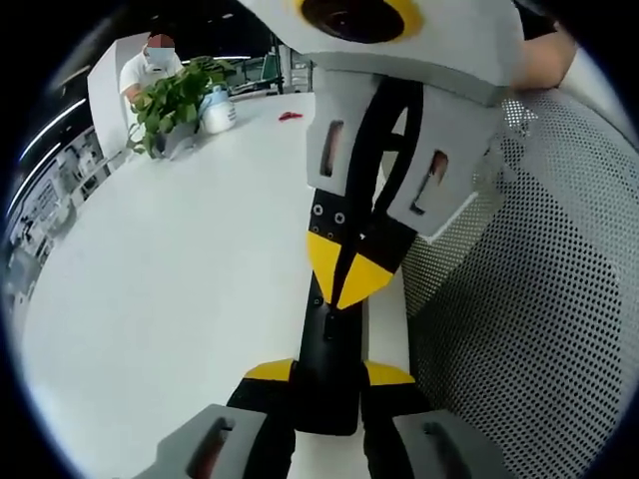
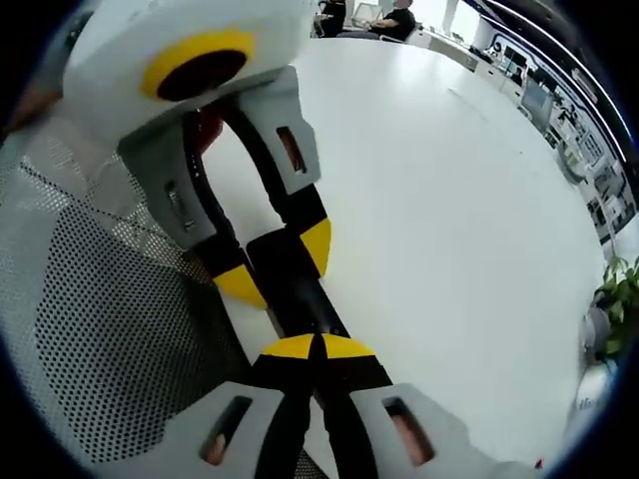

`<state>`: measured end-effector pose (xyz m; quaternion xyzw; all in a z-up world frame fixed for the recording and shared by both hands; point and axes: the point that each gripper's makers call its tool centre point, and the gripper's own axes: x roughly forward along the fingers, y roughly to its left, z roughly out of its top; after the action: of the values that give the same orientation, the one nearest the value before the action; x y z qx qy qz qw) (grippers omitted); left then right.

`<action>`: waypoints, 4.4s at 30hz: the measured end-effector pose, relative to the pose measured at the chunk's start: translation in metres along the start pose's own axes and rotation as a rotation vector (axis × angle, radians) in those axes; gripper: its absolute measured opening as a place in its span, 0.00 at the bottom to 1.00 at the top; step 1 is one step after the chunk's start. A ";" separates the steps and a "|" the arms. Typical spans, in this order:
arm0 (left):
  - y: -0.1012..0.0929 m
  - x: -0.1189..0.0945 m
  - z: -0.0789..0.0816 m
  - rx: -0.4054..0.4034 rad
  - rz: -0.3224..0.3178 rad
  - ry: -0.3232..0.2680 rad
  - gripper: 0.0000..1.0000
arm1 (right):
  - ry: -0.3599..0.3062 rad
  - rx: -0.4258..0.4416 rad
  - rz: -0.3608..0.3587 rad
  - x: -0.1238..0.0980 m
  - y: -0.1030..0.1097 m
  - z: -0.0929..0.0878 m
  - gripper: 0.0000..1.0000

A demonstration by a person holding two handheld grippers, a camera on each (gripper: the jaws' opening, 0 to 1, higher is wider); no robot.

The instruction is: Press the specified remote control buttons in sequence, fully releasing each button before pressing the next.

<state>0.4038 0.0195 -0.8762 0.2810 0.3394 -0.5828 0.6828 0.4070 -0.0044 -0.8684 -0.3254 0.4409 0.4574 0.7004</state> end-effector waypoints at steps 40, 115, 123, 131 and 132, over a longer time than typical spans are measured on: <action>-0.003 -0.001 0.000 -0.213 0.222 0.029 0.25 | -0.032 0.130 0.080 0.002 -0.006 0.000 0.00; 0.002 0.004 0.004 -0.264 0.216 0.063 0.26 | 0.060 0.023 0.119 0.004 -0.003 -0.008 0.00; 0.002 0.004 0.005 -0.239 0.214 0.072 0.25 | 0.059 0.038 0.121 0.005 -0.002 -0.009 0.00; 0.002 0.004 0.005 -0.224 0.217 0.072 0.25 | 0.064 0.088 0.140 0.005 -0.003 -0.008 0.00; 0.002 0.004 0.005 -0.224 0.216 0.073 0.25 | 0.068 0.103 0.144 0.005 -0.003 -0.009 0.00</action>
<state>0.4065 0.0134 -0.8765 0.2588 0.3946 -0.4538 0.7559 0.4082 -0.0113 -0.8763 -0.2716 0.5098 0.4720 0.6660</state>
